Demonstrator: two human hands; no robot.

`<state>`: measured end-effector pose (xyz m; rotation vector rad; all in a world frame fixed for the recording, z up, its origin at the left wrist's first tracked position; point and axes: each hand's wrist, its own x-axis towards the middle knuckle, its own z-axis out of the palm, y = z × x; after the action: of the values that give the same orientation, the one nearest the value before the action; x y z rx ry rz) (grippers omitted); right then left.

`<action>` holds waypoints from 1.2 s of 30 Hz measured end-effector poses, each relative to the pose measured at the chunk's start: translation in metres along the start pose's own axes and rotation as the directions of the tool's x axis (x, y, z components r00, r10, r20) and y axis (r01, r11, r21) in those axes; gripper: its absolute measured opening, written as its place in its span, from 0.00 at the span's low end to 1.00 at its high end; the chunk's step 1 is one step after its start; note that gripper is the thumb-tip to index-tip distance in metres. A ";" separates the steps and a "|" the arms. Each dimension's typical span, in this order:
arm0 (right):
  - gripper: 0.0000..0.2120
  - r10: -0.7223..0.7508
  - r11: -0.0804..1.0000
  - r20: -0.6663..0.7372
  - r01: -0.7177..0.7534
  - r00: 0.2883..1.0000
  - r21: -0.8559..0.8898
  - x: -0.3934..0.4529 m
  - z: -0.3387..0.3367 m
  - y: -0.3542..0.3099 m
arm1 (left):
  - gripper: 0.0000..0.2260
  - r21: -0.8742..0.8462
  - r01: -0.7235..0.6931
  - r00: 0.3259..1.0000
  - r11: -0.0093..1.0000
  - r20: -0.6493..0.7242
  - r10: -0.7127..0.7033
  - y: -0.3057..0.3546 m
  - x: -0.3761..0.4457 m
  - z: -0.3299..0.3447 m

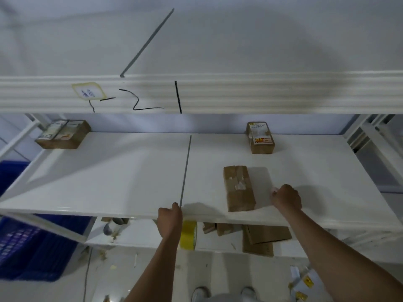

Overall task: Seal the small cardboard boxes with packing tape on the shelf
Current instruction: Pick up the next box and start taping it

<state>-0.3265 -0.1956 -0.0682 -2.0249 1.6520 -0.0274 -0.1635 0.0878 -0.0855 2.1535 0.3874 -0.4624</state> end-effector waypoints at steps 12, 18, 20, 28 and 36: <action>0.15 0.097 0.942 -0.095 -0.060 0.991 0.330 -0.005 0.000 -0.014 | 0.14 -0.072 0.293 0.853 0.953 0.470 -0.226 -0.046 0.022 -0.027; 0.14 -0.010 0.893 -0.146 0.075 0.989 0.444 -0.026 -0.010 -0.049 | 0.09 -0.023 0.280 0.699 0.960 0.690 -0.188 -0.059 0.024 -0.023; 0.14 -0.110 0.876 -0.139 0.162 0.984 0.454 -0.036 -0.006 -0.064 | 0.13 0.000 0.232 0.709 0.973 0.685 -0.169 -0.060 0.027 -0.020; 0.13 -0.380 0.798 -0.089 0.376 0.920 0.472 -0.079 0.018 -0.099 | 0.12 -0.073 0.201 0.723 0.977 0.684 -0.098 -0.059 0.032 -0.014; 0.10 -0.438 0.850 -0.038 0.428 0.898 0.306 -0.105 0.031 -0.111 | 0.15 -0.036 0.184 0.736 0.982 0.667 -0.113 -0.060 0.030 -0.011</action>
<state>-0.2423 -0.0748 -0.0182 -2.0896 1.0558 -0.3861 -0.1614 0.1341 -0.1350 1.7132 0.1662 -1.2314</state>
